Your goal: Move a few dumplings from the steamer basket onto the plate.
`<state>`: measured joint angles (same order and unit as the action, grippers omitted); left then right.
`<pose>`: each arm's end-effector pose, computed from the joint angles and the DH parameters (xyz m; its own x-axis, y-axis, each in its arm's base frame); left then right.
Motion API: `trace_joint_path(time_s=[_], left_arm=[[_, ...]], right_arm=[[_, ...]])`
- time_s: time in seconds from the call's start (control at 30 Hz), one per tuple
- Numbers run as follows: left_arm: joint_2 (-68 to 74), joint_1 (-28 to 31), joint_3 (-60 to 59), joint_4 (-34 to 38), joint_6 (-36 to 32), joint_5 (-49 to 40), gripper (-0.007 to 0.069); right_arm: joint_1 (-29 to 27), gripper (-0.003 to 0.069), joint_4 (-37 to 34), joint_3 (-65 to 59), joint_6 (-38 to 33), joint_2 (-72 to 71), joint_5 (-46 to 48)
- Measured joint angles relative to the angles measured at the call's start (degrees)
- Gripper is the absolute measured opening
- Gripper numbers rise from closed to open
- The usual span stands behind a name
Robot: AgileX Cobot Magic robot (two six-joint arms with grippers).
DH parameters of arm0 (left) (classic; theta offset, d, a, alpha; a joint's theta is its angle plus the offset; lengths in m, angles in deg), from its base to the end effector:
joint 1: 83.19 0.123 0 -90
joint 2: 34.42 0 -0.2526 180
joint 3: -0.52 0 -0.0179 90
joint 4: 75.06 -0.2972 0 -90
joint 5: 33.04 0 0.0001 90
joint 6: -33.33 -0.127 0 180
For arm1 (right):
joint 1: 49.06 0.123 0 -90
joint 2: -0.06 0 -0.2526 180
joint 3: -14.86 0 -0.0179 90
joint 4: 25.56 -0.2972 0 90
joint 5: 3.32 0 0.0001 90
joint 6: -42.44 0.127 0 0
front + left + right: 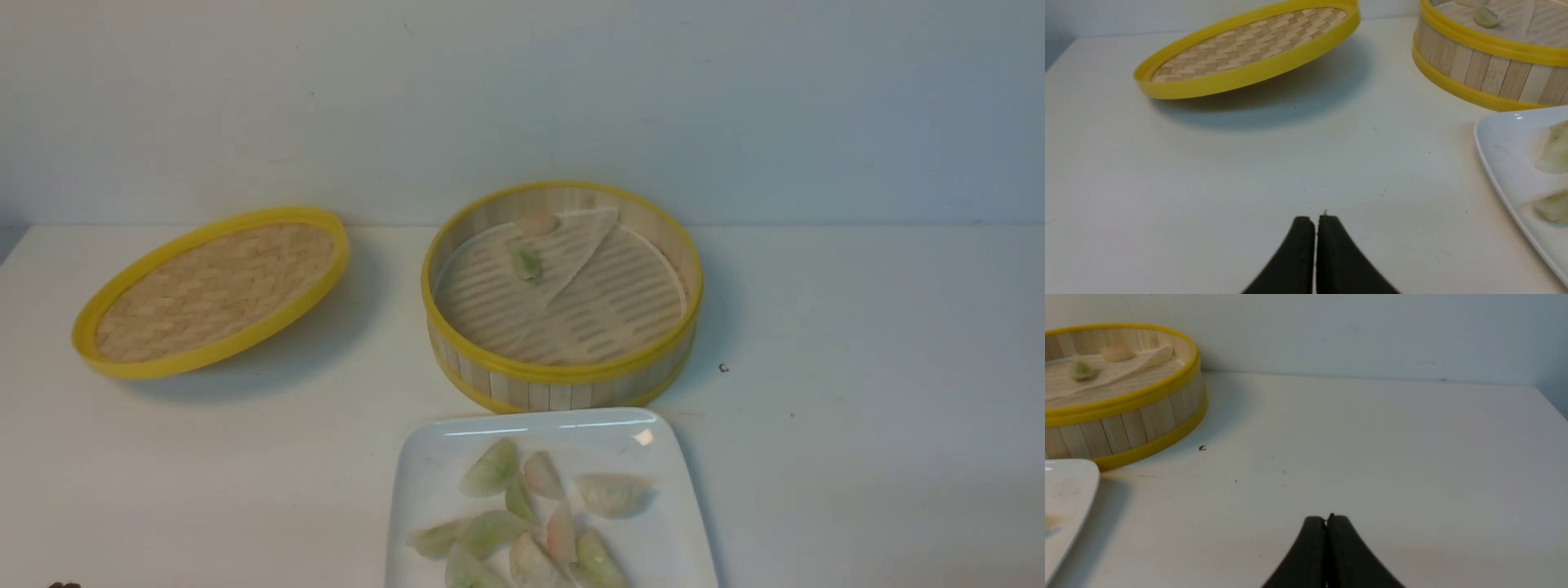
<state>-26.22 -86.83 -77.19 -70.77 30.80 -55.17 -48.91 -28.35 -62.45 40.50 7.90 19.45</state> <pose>0.1653 -0.0141 0.1588 -0.3103 -0.0055 -0.9506 0.0824 0.9961 -0.0327 0.1652 0.0028 0.1613 -0.3075 0.0102 -0.9515 -0.0171 0.9997 0.0163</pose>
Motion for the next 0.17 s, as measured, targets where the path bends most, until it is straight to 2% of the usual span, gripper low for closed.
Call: trace_joint_path(time_s=[0.17], left_arm=[[0.0, 0.0, 0.0, 0.0, 0.0, 0.0, -0.0006]], right_arm=[[0.0, -0.0014, 0.0, 0.0, -0.02, 0.0, 0.0]])
